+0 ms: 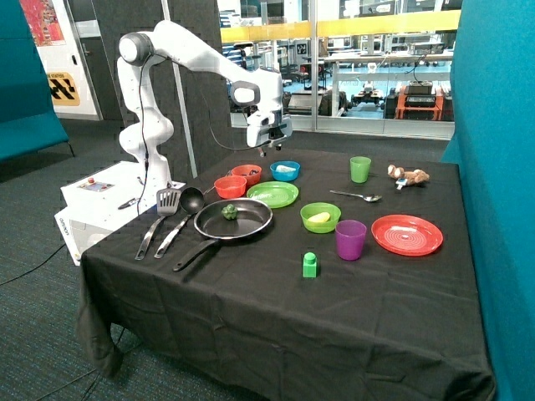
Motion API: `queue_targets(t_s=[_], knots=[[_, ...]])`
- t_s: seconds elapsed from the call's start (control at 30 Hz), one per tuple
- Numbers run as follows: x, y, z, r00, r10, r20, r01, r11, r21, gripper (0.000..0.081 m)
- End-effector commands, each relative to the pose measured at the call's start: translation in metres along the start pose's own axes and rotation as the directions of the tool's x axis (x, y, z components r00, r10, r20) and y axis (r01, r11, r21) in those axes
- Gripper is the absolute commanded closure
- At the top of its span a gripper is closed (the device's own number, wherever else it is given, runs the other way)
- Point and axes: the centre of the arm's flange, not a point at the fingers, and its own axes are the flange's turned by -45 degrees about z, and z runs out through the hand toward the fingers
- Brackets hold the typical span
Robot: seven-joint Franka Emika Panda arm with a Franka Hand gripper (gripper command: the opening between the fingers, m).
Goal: Cook the capsicum and place it on a plate
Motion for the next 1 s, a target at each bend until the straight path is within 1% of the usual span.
queue_targets(t_s=[0.0, 0.07, 0.1, 0.33, 0.6, 0.97], knots=[[0.008, 0.043, 0.006, 0.995, 0.102, -0.0059, -0.102, 0.995, 0.0025, 0.0128], [0.009, 0.049, 0.007, 0.994, 0.106, -0.0059, -0.106, 0.994, 0.0025, 0.0137], [0.009, 0.054, 0.007, 0.994, 0.113, -0.0058, -0.113, 0.994, 0.0025, 0.0122], [0.013, 0.086, 0.013, 0.990, 0.139, -0.0058, -0.139, 0.990, 0.0027, 0.0098], [0.017, 0.119, 0.020, 0.985, 0.174, -0.0057, -0.174, 0.985, 0.0029, 0.0107], [0.025, 0.159, 0.025, 0.979, 0.202, -0.0056, -0.202, 0.979, 0.0031, 0.0109]])
